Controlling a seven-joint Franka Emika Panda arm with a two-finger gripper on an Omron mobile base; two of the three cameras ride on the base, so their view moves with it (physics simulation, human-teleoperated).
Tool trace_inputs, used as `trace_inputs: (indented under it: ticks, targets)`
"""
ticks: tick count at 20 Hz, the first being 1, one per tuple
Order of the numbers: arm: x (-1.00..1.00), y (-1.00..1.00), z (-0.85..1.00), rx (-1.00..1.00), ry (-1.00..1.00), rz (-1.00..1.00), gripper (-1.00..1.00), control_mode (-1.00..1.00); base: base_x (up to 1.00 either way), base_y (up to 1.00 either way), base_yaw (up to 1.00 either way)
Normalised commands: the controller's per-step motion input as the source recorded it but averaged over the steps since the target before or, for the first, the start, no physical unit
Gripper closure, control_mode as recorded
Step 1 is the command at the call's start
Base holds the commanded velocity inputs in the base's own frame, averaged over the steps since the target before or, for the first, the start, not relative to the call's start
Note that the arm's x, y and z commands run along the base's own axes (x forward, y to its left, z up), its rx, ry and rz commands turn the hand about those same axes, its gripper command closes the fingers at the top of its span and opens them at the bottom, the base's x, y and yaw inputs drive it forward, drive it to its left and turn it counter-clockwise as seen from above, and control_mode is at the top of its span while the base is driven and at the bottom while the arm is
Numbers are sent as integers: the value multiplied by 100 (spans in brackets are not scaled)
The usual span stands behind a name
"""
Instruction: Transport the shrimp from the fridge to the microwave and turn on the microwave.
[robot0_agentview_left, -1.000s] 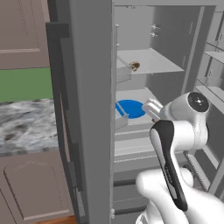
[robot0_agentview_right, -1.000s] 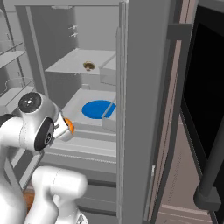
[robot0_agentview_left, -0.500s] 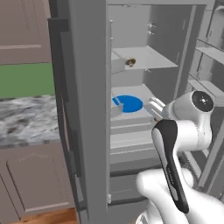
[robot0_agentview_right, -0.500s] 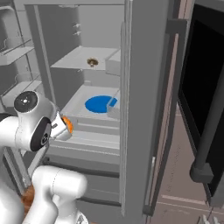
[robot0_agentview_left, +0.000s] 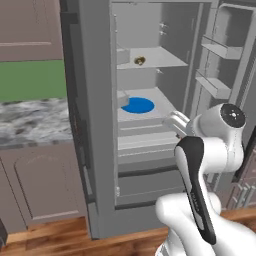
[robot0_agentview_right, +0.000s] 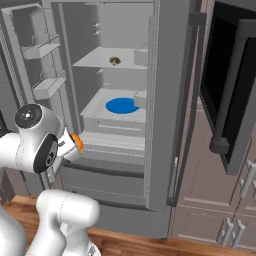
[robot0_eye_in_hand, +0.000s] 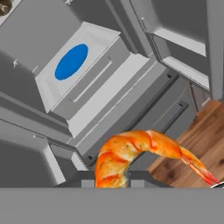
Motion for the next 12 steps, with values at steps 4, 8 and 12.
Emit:
trace_inputs:
  ticks: [4, 8, 12]
  targets:
    - [0, 0, 0, 0, 0, 0, 100, 100, -69, -8, -3]
    - [0, 0, 0, 0, 0, 0, 100, 100, -82, -15, -5]
    - [0, 0, 0, 0, 0, 0, 100, 100, -90, -12, 0]
